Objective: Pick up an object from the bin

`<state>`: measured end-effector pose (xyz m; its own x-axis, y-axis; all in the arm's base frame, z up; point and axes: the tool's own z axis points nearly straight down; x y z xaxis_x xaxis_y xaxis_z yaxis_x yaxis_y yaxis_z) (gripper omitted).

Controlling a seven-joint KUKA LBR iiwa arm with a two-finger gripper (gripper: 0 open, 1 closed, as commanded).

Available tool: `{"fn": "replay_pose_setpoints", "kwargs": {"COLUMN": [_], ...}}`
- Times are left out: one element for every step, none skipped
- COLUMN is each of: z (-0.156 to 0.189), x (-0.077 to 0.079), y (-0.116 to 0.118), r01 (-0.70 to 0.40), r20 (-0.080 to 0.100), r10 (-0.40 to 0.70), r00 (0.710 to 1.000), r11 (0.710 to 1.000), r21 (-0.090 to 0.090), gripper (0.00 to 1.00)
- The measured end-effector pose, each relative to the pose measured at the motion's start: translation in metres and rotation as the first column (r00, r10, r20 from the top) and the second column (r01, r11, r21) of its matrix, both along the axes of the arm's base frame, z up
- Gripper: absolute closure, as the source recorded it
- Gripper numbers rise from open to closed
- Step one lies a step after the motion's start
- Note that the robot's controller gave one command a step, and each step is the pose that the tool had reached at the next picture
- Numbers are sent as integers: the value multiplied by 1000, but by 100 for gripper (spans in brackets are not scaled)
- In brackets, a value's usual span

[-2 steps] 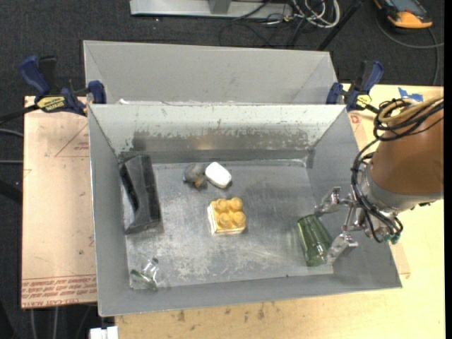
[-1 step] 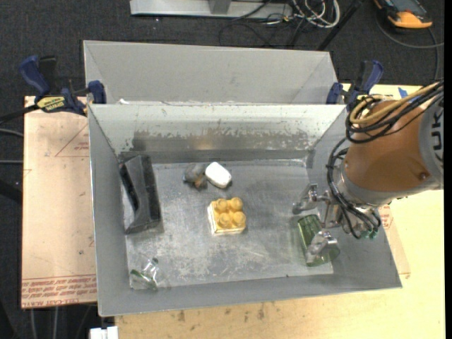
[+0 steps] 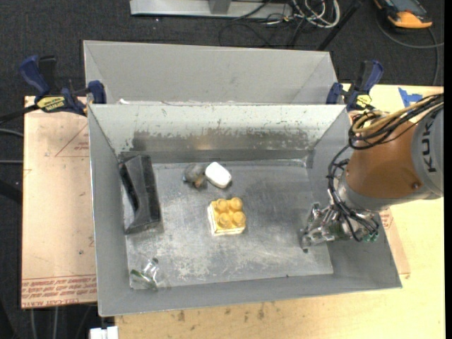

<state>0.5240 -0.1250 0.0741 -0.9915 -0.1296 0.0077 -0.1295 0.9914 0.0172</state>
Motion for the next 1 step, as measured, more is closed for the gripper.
{"fn": "replay_pose_setpoints", "kwargs": {"z": [1], "x": [6], "y": [1], "r01": [2], "r20": [28], "r10": [-2], "r00": [1000], "r11": [1000], "r21": [-3], "gripper": [0]}}
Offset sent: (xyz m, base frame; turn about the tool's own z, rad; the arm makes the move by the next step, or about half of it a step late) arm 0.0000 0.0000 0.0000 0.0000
